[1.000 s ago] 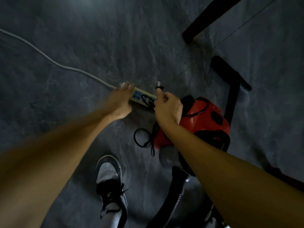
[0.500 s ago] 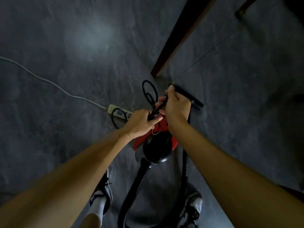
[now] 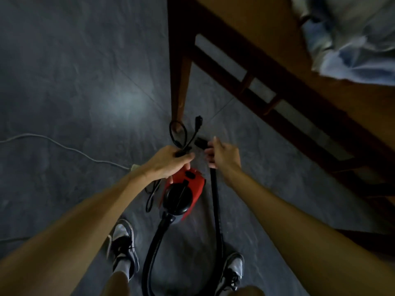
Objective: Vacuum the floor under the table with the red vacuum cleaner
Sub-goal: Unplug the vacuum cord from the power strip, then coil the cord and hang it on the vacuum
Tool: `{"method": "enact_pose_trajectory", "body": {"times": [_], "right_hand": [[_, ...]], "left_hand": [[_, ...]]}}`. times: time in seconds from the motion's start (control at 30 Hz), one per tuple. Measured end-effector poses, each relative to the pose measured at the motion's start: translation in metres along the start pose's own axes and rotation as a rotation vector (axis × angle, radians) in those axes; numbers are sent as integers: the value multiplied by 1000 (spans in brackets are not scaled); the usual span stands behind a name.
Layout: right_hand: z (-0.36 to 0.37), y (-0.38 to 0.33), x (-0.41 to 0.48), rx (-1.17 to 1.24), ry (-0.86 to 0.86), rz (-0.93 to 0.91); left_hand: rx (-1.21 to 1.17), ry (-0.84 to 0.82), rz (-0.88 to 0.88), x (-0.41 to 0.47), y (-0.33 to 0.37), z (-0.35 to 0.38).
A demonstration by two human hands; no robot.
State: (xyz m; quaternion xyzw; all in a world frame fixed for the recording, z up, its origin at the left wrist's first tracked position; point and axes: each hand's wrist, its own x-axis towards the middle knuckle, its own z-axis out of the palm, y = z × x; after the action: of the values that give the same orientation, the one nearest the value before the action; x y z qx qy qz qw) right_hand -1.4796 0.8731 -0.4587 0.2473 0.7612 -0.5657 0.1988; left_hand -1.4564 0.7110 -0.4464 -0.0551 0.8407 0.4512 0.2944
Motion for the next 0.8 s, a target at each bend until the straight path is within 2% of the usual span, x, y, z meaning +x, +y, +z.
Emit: {"method": "enact_pose_trajectory", "body": {"times": [0.2, 0.37, 0.5, 0.67, 0.8], "right_hand": [[-39, -31, -77, -119, -192, -114], [-72, -63, -133, -85, -302, -120], [-101, -95, -164, -14, -217, -135], [-114, -152, -195, 8, -106, -187], [-108, -176, -215, 176, -91, -57]], "left_hand": [[7, 146, 2, -78, 69, 3], [90, 183, 137, -122, 135, 0], [228, 228, 207, -149, 179, -26], [454, 135, 281, -171, 200, -37], [357, 11, 312, -173, 192, -51]]}}
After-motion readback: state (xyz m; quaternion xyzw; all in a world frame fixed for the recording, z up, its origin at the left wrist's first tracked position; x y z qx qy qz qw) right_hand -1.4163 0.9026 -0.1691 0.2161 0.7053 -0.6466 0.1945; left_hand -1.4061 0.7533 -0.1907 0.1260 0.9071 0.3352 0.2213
